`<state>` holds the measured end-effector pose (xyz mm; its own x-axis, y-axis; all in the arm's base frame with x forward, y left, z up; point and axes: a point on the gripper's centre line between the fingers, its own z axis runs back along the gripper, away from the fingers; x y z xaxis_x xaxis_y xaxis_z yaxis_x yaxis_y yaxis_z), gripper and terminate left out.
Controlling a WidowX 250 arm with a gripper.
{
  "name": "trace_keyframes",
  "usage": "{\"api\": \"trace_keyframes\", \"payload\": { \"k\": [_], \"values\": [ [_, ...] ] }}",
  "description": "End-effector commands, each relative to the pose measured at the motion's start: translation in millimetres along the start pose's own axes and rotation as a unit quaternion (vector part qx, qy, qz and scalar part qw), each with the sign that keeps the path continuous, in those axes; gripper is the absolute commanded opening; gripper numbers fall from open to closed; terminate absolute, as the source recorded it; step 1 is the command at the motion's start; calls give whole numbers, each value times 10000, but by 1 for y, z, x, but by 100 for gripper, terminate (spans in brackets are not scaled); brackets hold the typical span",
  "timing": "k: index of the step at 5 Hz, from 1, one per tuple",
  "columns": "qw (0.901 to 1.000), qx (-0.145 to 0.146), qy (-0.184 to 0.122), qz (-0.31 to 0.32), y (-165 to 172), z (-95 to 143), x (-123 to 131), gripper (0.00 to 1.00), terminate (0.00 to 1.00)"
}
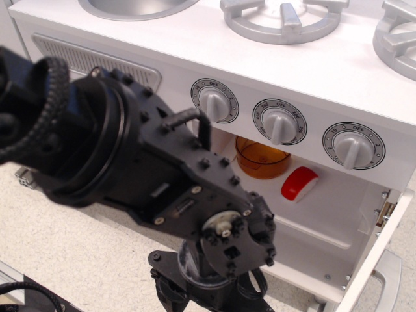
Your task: Close oven
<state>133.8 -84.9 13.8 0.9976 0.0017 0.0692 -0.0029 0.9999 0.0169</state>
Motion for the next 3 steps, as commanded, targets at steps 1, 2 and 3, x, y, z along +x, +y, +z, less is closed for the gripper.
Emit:
{"api": "trace_keyframes", "payload": {
  "k": [1,2,3],
  "values": [
    [10000,0,0,0,0,0,0,100,0],
    [9995,-194,-62,255,-16,21,9,100,0],
    [9971,-289,-357,600,-29,33,18,100,0]
  ]
}}
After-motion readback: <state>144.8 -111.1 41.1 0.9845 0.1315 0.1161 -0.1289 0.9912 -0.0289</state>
